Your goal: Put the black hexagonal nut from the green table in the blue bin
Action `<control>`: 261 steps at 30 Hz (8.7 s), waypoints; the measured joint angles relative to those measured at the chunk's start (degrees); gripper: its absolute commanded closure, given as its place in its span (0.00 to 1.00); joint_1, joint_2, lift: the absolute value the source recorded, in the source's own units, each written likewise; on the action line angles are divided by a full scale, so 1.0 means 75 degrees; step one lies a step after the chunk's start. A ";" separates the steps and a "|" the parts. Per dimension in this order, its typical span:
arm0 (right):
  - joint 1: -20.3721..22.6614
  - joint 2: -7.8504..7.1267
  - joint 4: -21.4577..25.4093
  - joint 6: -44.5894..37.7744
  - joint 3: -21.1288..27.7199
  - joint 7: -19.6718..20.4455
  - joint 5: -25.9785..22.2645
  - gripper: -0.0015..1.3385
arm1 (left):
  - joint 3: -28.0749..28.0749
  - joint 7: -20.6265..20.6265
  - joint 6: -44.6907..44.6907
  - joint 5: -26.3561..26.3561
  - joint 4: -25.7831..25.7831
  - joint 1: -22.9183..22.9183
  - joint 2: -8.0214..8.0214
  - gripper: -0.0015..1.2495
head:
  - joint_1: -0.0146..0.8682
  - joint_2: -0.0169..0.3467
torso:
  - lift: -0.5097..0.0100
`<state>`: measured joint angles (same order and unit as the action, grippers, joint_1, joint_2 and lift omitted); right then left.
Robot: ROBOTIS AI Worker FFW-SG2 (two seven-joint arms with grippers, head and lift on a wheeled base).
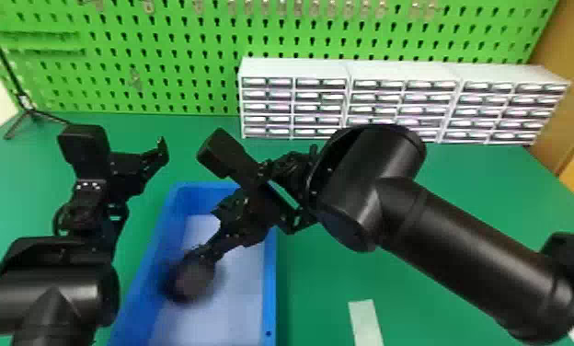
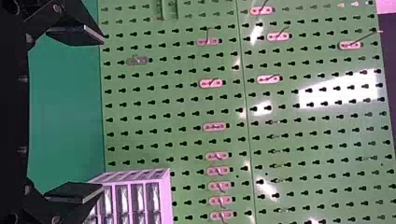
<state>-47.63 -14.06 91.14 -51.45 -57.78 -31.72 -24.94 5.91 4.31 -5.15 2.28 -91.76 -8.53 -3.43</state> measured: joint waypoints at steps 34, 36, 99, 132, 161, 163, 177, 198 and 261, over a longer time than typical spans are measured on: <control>0.0436 0.0028 -0.0036 0.0156 0.1373 -0.0012 0.0587 0.29 | 0.0034 0.0000 -0.0006 -0.0029 -0.0001 0.0037 0.0000 0.14 | 0.79 0.12 | 0.80; 0.0570 0.0067 -0.0036 0.0156 0.1783 -0.0012 0.0836 0.29 | 0.0041 0.0000 -0.0006 -0.0037 -0.0003 0.0041 0.0000 0.14 | 0.79 0.12 | 0.80; 0.3516 0.1054 -0.0371 0.3191 0.7317 0.2168 0.2704 0.29 | 0.0044 -0.0092 -0.0169 -0.0082 -0.0188 0.0155 0.0000 0.14 | 0.79 0.12 | 0.80; 0.4586 0.1311 -0.0619 0.5840 0.7143 0.4654 0.2824 0.30 | -0.0032 -0.0408 -0.0169 -0.0261 -0.0176 0.0283 0.0000 0.13 | 0.79 0.12 | 0.80; 0.4637 0.1270 -0.0621 0.5972 0.7151 0.4663 0.2964 0.30 | -0.0153 -0.0529 -0.0160 -0.0340 -0.0171 0.0290 0.0007 0.13 | 0.79 0.12 | 0.80; 0.4631 0.1262 -0.0621 0.5977 0.7160 0.4663 0.2970 0.30 | -0.0161 -0.0537 -0.0152 -0.0347 -0.0171 0.0265 0.0009 0.13 | 0.79 0.12 | 0.80; 0.4642 0.1277 -0.0621 0.5981 0.7191 0.4663 0.3043 0.30 | -0.0125 -0.0552 -0.0038 -0.0521 -0.0087 0.0303 0.0010 0.13 | 0.79 0.12 | 0.80; 0.4728 0.1259 -0.0621 0.5853 0.7134 0.4663 0.3021 0.30 | -0.0085 -0.0565 -0.0030 -0.0734 -0.0066 0.0399 0.0005 0.14 | 0.79 0.12 | 0.80; 0.4745 0.1214 -0.0597 0.5543 0.7071 0.4660 0.2922 0.30 | -0.0246 -0.0738 -0.0036 -0.0956 -0.0069 0.0472 0.0012 0.13 | 0.79 0.12 | 0.80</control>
<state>-12.04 -4.96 86.66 -9.87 -4.74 3.22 -3.02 4.06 -1.23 -5.42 -4.89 -92.27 -5.00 -3.34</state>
